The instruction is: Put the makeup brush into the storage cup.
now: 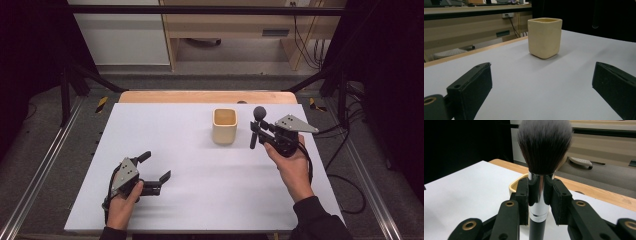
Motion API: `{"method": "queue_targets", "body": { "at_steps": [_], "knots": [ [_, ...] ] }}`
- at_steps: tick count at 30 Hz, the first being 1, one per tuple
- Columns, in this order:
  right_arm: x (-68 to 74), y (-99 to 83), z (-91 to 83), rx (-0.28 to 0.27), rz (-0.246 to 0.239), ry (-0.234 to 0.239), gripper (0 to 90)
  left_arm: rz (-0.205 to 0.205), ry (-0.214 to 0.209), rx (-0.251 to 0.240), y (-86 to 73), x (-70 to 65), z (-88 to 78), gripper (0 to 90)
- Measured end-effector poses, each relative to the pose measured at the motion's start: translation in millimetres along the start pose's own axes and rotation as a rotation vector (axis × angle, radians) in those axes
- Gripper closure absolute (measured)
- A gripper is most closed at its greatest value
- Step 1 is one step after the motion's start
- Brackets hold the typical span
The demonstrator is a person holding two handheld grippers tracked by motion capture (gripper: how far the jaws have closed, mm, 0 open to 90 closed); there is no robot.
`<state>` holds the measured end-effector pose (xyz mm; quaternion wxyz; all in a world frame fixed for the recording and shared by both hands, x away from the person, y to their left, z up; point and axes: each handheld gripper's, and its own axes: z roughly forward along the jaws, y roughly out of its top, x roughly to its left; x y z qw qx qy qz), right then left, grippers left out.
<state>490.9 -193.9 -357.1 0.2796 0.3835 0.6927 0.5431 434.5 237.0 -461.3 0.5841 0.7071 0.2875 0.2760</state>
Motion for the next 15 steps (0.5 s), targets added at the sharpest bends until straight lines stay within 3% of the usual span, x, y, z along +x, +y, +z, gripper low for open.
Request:
{"method": "queue_targets", "body": {
  "at_steps": [15],
  "knots": [
    [5.1,13.6,7.2,0.004,-0.021,0.005,70.6,-0.014,0.000,-0.055,1.1,4.2,-5.4,2.5]
  ]
}}
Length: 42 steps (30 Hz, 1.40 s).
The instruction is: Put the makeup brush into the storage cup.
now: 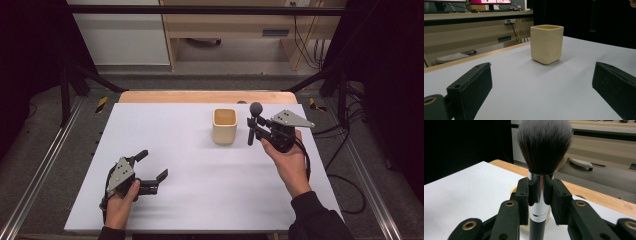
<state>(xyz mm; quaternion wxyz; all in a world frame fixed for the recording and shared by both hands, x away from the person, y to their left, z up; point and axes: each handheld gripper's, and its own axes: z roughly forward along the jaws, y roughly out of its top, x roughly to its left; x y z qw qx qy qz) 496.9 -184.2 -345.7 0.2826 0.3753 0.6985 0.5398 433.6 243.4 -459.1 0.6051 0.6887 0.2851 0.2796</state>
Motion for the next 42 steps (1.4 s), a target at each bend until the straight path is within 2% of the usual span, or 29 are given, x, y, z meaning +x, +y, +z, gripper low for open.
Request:
{"method": "queue_targets", "body": {
  "at_steps": [42],
  "knots": [
    [13.9,31.6,23.8,-0.032,-0.028,0.004,70.6,-0.001,-0.035,-0.056,2.0,1.9,-3.4,2.0]
  ]
}}
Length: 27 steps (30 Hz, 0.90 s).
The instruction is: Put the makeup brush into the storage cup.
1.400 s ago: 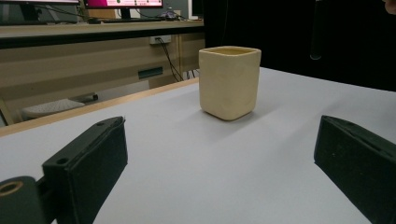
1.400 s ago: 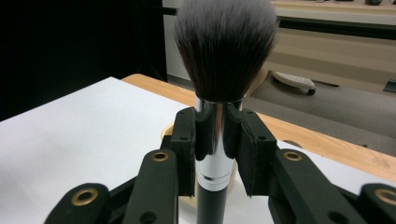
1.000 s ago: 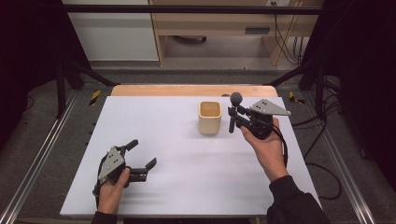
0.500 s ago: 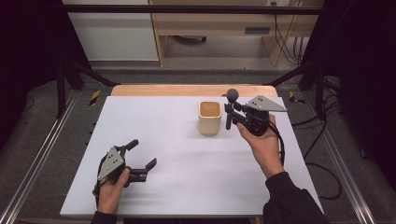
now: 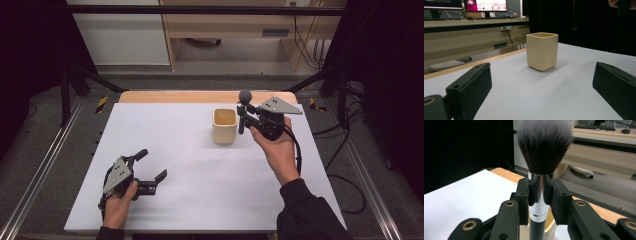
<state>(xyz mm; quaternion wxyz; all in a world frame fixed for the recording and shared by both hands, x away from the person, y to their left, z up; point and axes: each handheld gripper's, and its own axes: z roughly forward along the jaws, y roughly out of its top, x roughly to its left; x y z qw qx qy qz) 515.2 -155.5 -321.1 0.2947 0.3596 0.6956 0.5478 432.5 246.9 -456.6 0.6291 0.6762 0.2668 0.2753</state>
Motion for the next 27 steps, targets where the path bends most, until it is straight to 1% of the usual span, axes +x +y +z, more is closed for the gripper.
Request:
{"method": "queue_targets", "body": {
  "at_steps": [9,14,17,19,21,22,26,27],
  "knots": [
    [1.1,4.9,4.8,-0.009,-0.002,-0.004,70.6,-0.004,-0.004,-0.012,0.8,0.7,-0.9,1.9],
    [1.0,6.5,7.0,-0.004,-0.007,-0.004,70.6,-0.007,-0.003,-0.013,1.3,1.1,-1.3,1.8],
    [0.7,6.8,8.6,-0.007,-0.002,-0.008,70.6,-0.013,-0.002,-0.016,1.2,1.4,-1.3,1.7],
    [-0.3,6.8,10.1,-0.008,-0.009,-0.011,70.6,-0.012,-0.003,-0.016,1.3,1.3,-1.3,1.7],
    [0.0,7.0,11.3,-0.008,-0.001,-0.012,70.6,-0.012,-0.005,-0.019,1.6,1.1,-1.2,1.7],
    [-0.8,6.8,12.3,-0.011,-0.011,-0.013,70.6,-0.011,-0.007,-0.022,1.8,1.1,-1.3,1.7],
    [-0.9,7.1,14.7,-0.016,-0.007,-0.017,70.6,-0.009,-0.009,-0.030,2.0,1.6,-1.0,1.7],
    [-0.6,7.4,15.3,-0.012,0.001,-0.015,70.6,-0.009,-0.009,-0.031,1.9,1.7,-0.8,1.7]
  ]
}}
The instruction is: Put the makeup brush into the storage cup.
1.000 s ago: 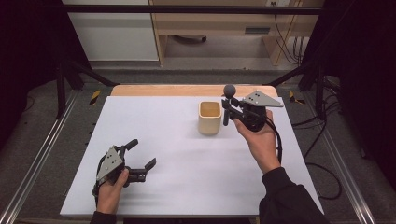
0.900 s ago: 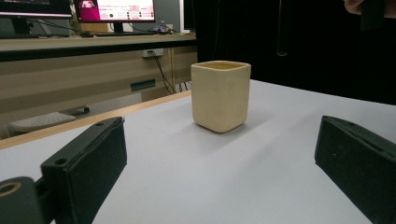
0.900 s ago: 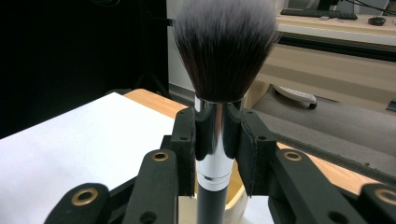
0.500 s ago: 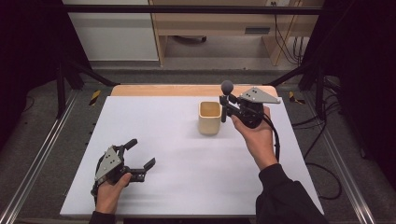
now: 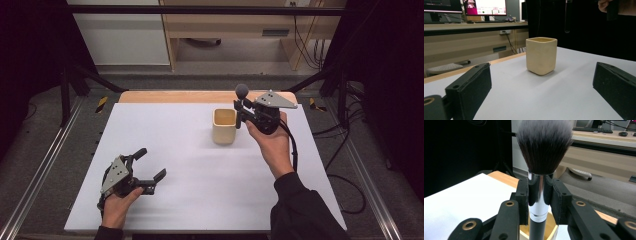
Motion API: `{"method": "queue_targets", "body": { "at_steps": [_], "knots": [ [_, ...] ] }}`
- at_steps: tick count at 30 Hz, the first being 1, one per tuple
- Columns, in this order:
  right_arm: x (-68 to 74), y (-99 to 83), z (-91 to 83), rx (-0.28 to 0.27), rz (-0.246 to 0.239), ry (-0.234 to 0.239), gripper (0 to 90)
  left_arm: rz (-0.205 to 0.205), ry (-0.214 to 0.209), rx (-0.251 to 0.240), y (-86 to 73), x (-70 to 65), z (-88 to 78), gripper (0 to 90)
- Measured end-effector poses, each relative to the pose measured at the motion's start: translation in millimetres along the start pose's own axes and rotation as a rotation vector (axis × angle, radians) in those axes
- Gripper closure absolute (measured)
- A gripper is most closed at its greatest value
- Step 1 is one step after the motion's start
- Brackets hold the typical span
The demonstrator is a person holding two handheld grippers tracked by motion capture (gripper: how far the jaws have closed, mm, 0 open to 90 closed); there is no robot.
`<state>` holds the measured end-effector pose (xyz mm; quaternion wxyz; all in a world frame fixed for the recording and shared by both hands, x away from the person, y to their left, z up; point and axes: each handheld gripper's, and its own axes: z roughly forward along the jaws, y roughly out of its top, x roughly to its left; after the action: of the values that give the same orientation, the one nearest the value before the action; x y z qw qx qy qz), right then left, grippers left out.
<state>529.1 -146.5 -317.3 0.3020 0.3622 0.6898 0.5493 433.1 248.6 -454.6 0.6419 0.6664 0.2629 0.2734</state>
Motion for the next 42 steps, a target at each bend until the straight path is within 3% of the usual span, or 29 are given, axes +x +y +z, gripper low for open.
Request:
{"method": "queue_targets", "body": {
  "at_steps": [12,20,42],
  "knots": [
    [-1.3,-0.6,10.0,-0.001,-0.011,-0.008,70.6,0.010,-0.005,0.006,-1.4,0.3,1.6,1.7],
    [-4.3,-2.0,17.6,-0.008,0.012,-0.021,70.6,0.014,-0.006,0.007,-1.1,-0.2,1.8,1.7],
    [-7.8,0.4,32.4,-0.038,0.017,-0.072,70.7,0.024,-0.008,0.008,-0.1,-2.5,2.4,1.7]
  ]
}}
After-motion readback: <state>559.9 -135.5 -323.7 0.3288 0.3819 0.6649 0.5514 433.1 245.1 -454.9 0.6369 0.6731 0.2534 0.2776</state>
